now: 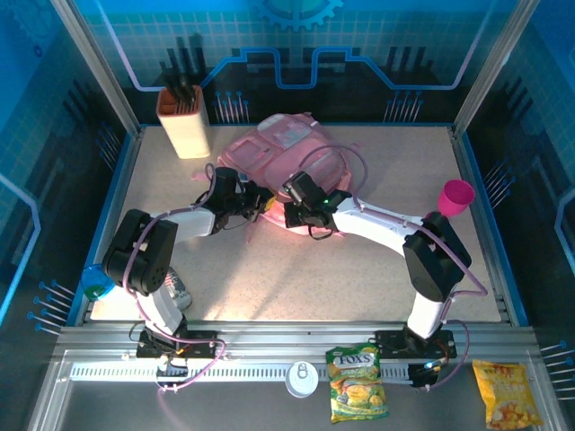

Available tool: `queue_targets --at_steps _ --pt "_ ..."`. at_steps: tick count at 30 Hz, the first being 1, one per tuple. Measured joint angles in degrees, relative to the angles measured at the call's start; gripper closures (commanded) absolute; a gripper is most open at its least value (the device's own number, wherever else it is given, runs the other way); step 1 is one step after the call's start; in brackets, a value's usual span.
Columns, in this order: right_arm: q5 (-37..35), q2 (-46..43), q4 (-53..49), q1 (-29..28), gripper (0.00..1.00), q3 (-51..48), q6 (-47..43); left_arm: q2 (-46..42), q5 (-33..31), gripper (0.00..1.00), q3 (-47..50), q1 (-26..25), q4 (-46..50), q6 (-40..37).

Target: Pack the student bag

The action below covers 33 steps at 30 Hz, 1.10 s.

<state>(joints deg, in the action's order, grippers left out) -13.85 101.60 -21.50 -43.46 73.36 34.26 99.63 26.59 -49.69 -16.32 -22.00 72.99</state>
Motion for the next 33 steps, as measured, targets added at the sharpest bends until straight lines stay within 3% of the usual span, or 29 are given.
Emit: queue_targets --at_steps 7,13,21,24,29,33 --pt "-0.04 0.11 -2.03 0.02 0.73 1.75 -0.68 0.13 0.02 0.98 -0.48 0.0 0.72 -0.02" --pt "-0.55 1.16 -3.26 0.02 0.76 3.28 -0.22 0.13 0.02 0.98 -0.5 0.0 0.74 -0.02" --pt "-0.7 1.99 -5.2 0.02 0.72 3.41 -0.17 0.13 0.02 0.98 -0.81 0.0 1.18 -0.04" --pt "-0.7 2.62 -5.57 0.02 0.76 3.89 -0.22 0.17 0.02 0.98 -0.92 0.0 1.36 -0.07" --pt "-0.72 3.17 -5.55 0.0 0.94 4.28 -0.22 0.17 0.02 1.0 -1.29 0.0 2.16 -0.76" --pt "-2.67 2.69 -5.31 0.02 0.97 3.74 0.22 0.17 0.02 1.0 -1.73 -0.07 2.69 -1.29"
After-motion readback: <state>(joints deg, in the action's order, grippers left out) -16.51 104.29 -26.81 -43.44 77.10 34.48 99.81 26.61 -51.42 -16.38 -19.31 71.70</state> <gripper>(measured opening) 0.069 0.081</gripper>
